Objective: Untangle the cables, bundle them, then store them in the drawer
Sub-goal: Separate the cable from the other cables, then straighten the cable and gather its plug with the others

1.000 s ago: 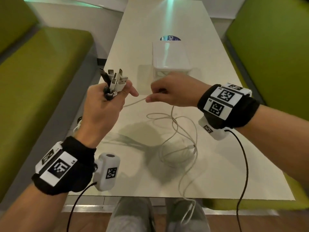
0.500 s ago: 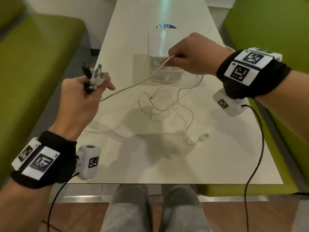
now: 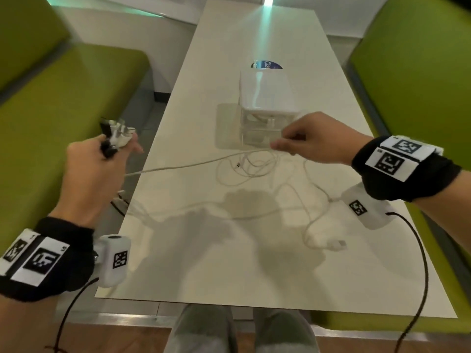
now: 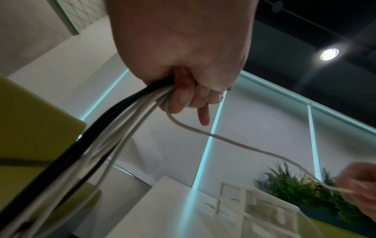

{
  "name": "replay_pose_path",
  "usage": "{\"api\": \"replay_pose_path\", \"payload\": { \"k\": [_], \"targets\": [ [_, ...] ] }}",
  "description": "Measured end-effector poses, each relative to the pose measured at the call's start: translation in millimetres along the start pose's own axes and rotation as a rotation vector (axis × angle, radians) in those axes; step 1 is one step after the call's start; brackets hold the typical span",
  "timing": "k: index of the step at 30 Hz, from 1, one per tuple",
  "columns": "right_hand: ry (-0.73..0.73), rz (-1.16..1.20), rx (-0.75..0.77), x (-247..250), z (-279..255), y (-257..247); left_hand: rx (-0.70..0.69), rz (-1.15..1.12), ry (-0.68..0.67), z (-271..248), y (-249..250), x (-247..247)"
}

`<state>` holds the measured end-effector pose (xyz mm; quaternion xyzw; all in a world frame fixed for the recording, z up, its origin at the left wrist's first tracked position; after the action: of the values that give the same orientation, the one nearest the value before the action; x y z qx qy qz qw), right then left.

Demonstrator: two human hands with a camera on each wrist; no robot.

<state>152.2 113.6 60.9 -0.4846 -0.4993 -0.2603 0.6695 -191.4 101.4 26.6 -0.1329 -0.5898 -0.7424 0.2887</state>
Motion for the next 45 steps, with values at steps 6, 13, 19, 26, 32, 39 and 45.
{"api": "replay_pose_path", "payload": {
  "k": [6,13,19,26,32,39,45],
  "targets": [
    [-0.035,-0.042,-0.053,2.5,-5.1,13.8,0.179,-0.054,0.263,67.7,-167.0,69.5],
    [0.079,0.118,-0.078,12.1,14.7,-10.6,-0.016,-0.067,0.031,11.0,23.7,9.5],
    [-0.058,0.149,-0.116,17.5,25.8,-35.5,-0.202,-0.274,-0.110,-20.3,89.0,-38.1],
    [-0.149,0.117,-0.105,11.6,24.6,-32.7,-0.265,-0.188,-0.135,-17.4,87.2,-43.4],
    [-0.104,0.074,0.009,5.3,24.7,-37.9,-0.192,-0.284,-0.079,-16.5,78.3,-42.9],
    [0.149,-0.376,0.323,18.5,16.8,-63.1,-0.139,-0.316,-0.106,-17.5,81.0,-41.9],
    [0.073,-0.329,0.298,12.6,20.4,-70.9,-0.255,-0.350,-0.175,-27.3,94.2,-44.5]
  ]
}}
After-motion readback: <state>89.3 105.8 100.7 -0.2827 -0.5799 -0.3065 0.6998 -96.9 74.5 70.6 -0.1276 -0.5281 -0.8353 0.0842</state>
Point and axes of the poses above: each hand's wrist, its own z-axis towards the middle knuckle, its own x-axis out of the back of the hand, y = z × x, the point moved 4 cm from there along z, towards the middle knuckle, and after that the axes turned 4 degrees about x, right-handed, at the moved point
